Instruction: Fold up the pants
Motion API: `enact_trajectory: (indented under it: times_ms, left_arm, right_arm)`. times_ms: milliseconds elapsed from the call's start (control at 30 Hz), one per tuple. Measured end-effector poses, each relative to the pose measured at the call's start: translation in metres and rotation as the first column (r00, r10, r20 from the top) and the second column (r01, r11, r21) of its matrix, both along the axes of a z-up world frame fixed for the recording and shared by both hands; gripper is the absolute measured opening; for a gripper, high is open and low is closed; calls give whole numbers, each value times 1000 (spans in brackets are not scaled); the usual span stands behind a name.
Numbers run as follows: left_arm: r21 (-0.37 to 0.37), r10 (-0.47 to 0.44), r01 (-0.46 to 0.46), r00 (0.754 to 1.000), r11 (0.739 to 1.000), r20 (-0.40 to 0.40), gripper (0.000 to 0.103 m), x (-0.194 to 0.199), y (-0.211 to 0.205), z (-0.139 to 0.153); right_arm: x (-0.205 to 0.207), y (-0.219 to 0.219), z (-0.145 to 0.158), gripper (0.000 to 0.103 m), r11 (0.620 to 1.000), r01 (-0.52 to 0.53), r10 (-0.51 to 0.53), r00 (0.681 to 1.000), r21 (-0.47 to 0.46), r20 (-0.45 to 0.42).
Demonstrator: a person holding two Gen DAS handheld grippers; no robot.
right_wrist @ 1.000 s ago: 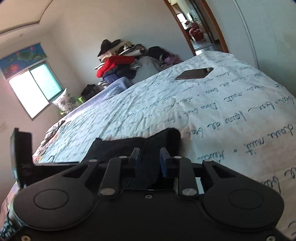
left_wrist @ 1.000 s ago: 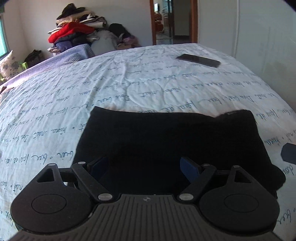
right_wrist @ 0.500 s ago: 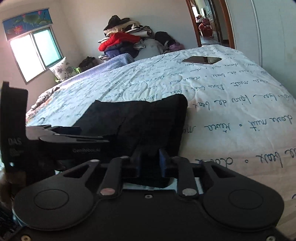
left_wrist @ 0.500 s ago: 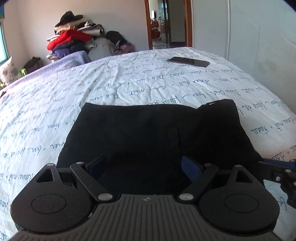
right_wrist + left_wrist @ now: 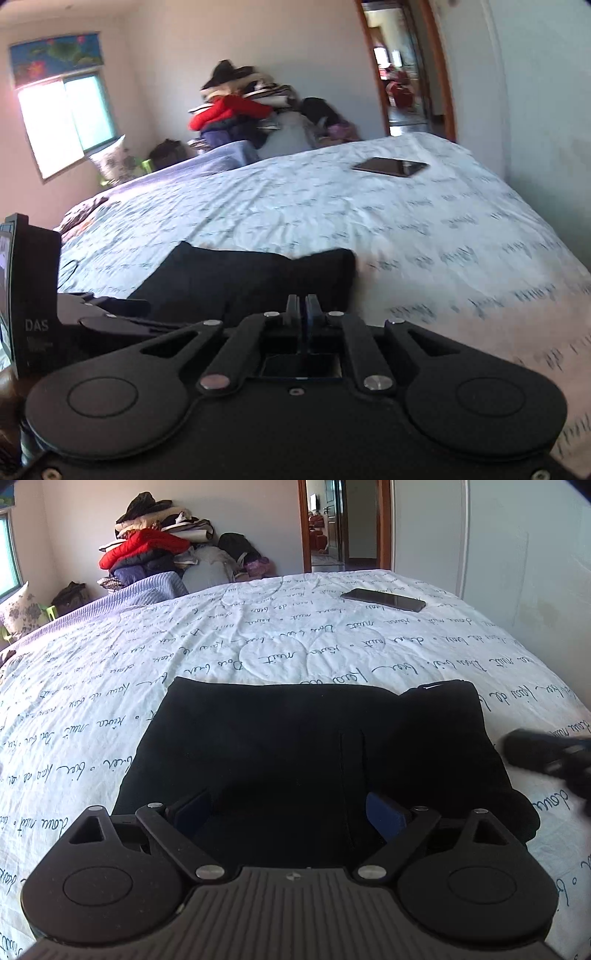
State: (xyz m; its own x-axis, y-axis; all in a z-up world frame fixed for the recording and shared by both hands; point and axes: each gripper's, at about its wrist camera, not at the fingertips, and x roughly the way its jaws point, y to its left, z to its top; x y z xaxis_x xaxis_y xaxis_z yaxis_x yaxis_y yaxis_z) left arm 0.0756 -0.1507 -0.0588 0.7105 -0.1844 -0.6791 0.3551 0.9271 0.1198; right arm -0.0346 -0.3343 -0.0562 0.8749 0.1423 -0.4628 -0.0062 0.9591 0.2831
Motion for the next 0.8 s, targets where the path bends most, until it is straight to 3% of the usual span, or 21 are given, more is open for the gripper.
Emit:
enact_trajectory:
  times_ms: [167,367,567,700,800]
  left_arm:
    - [12,0,0,1000,1000,-1,94,0,0,0]
    - [10,-2,2,1000,1000,-16,94,3,1,1]
    - [14,5,-5,1000,1000,-24,94,4,9,6]
    - [-4,108,-108,994,994,-30,92,17,49,26]
    - [-9,249,-250,968,968,-36,92,38,102,46]
  right_arm:
    - [37,24,-32,9,995,-80,71,990,-65,-122]
    - [30,13,-36,8,999,-46,47,992,14,-114]
    - [31,20,-31,9,999,-37,34,991,-17,-128]
    - [39,30,-16,19,997,-28,20,994,-76,-105]
    - [56,37,-9,32,993,-35,26,997,-110,-79]
